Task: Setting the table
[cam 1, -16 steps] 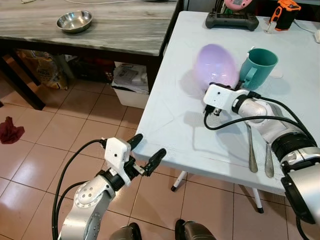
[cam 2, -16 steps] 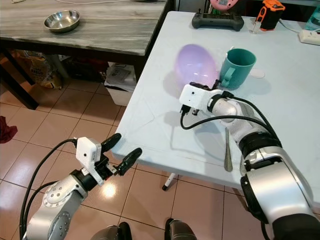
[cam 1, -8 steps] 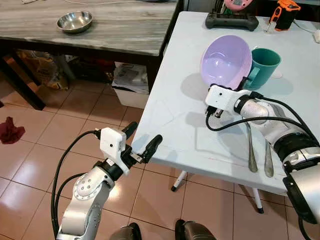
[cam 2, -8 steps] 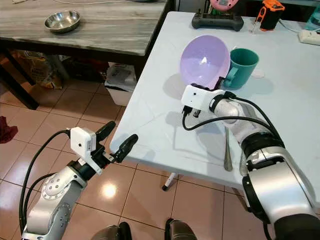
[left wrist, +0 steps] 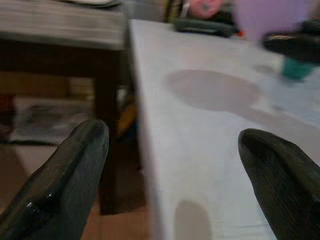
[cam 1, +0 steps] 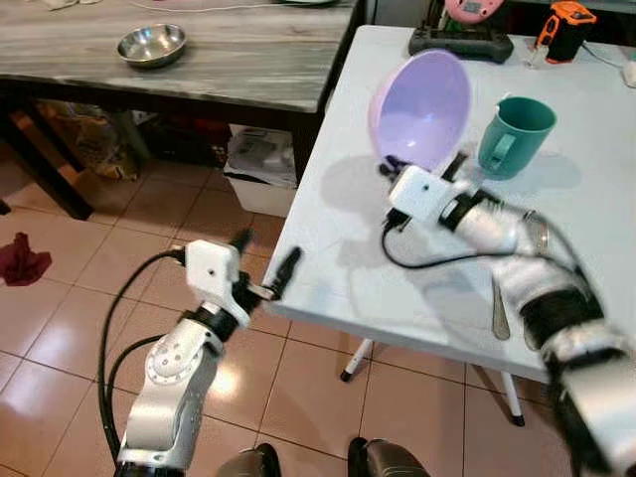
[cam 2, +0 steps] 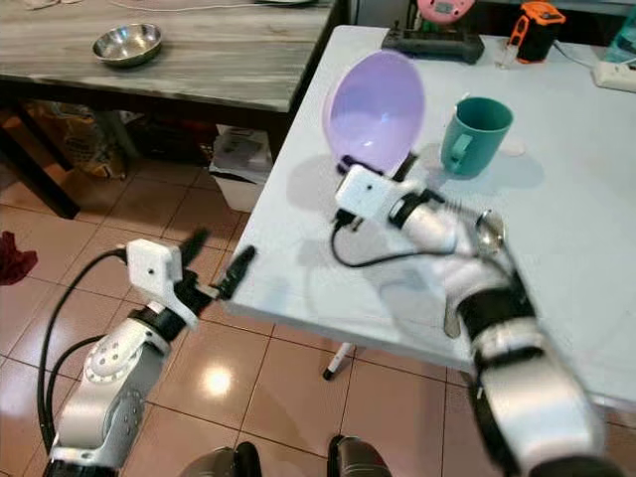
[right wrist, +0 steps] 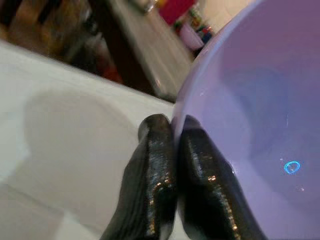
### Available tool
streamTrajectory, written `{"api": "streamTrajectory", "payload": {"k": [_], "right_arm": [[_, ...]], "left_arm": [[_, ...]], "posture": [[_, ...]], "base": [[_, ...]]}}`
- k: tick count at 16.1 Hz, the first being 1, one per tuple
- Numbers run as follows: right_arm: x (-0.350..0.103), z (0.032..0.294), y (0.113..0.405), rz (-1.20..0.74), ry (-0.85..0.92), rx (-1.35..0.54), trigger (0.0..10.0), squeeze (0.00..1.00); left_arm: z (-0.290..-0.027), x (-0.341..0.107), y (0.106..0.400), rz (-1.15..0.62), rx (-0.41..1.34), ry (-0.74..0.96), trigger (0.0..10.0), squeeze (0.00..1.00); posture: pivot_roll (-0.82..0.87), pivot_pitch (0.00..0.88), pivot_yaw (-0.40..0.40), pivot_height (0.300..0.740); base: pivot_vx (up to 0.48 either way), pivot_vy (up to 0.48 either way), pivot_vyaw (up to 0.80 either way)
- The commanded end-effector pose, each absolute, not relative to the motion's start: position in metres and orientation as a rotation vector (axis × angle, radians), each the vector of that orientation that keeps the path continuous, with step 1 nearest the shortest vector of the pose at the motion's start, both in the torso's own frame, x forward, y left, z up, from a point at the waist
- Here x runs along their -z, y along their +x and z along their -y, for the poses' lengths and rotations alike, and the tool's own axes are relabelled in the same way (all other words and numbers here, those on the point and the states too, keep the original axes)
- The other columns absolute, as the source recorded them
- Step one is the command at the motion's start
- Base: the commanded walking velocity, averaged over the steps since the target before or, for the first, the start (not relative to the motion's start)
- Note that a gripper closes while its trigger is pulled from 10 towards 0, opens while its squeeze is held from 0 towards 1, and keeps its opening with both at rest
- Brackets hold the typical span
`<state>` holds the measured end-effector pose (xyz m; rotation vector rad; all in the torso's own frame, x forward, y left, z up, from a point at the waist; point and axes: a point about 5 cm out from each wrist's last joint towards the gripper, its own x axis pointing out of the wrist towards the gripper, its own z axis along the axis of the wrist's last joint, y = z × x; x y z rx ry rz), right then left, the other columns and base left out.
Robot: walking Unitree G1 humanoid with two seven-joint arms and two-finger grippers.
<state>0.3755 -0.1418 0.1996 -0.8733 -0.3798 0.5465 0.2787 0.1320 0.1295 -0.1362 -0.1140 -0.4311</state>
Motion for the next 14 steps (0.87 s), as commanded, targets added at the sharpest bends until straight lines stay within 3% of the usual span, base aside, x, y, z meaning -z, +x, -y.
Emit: {"api": "streamTrajectory", "payload": {"k": [1, 7, 14], "right_arm": [[-0.204, 0.136, 0.365, 0.455, -0.756, -0.521, 10.0, 0.0], [-0.179, 0.123, 0.325, 0.442, -0.482, -0.373, 10.0, 0.0], [-0.185, 0.124, 0.319, 0.403, -0.456, -0.3, 10.0, 0.0]], "left_arm": [[-0.14, -0.124, 0.281, 0.09, 0.38, -0.154, 10.0, 0.0], [-0.141, -0.132, 0.297, 0.126, 0.369, -0.168, 10.0, 0.0], [-0.138, -0.136, 0.311, 0.152, 0.379, -0.18, 10.0, 0.0]], "posture": [[-0.13, 0.169, 0.044, 0.74], [-0.16, 0.142, 0.07, 0.74], [-0.17, 0.105, 0.086, 0.74]], "base": [[0.0, 0.0, 0.0], [0.0, 0.0, 0.0], [0.0, 0.31, -0.69]]}}
